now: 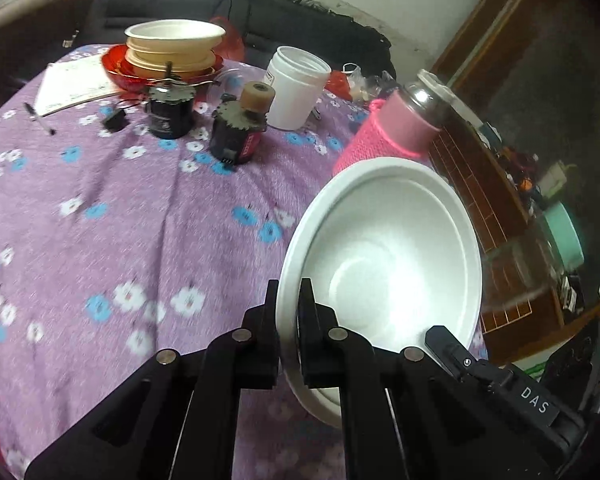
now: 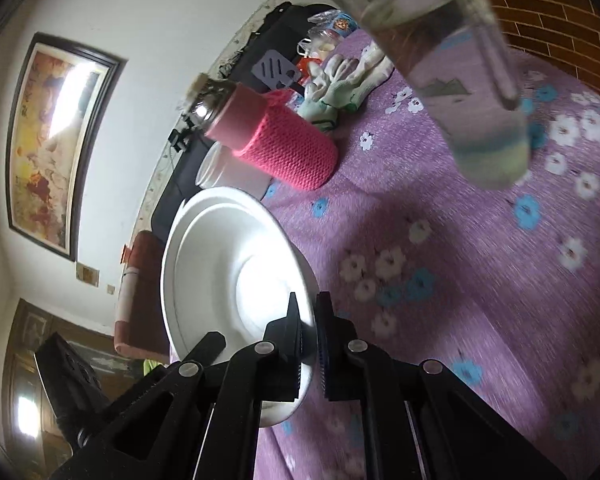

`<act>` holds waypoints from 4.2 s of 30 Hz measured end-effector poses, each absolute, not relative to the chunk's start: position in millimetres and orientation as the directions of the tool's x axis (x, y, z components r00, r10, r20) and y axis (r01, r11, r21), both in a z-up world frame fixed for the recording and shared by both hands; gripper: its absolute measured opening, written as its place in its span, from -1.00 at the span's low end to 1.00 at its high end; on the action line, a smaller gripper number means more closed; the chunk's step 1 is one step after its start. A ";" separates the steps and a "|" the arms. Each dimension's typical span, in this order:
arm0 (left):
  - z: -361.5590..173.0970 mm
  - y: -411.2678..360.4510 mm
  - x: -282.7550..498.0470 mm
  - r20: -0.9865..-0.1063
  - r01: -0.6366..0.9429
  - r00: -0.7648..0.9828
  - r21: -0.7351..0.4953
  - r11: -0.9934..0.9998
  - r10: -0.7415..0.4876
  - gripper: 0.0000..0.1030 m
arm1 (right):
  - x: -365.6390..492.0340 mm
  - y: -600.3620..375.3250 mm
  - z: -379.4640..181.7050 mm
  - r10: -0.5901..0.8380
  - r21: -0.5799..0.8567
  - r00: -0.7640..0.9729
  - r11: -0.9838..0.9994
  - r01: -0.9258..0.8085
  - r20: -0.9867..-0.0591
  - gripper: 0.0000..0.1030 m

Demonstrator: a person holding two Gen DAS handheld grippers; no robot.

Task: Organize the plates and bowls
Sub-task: 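Lift the white foam bowl with both grippers and carry it to the stack, then lower the white foam bowl onto the stacked bowls and open both grippers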

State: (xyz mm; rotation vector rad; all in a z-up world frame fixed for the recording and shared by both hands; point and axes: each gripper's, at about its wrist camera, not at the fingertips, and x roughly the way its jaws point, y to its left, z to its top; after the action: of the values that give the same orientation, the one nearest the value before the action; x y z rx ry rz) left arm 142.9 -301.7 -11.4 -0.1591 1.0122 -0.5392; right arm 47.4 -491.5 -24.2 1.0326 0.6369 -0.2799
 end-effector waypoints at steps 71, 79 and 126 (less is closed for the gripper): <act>24.8 51.1 -56.0 -0.658 -0.067 0.752 -0.150 0.986 -0.049 -0.77 | -35.0 -104.0 47.8 0.496 0.557 0.620 0.823 -0.112 -0.608 -0.85; 24.8 75.8 -57.4 -0.657 -0.101 0.753 -0.164 0.981 -0.032 -0.76 | -29.1 -79.8 49.5 0.519 0.553 0.597 0.820 -0.147 -0.612 -0.84; -19.4 96.2 2.5 -0.832 -0.073 0.548 -0.148 0.986 -0.085 -0.70 | 32.5 -43.9 7.3 0.515 0.534 0.476 0.839 -0.108 -0.713 -0.80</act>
State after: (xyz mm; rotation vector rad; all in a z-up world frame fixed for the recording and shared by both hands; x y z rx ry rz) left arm 2.5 96.2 -19.4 -0.1728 0.9924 -0.0069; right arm 32.5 -43.9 7.3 0.4530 1.0101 0.3968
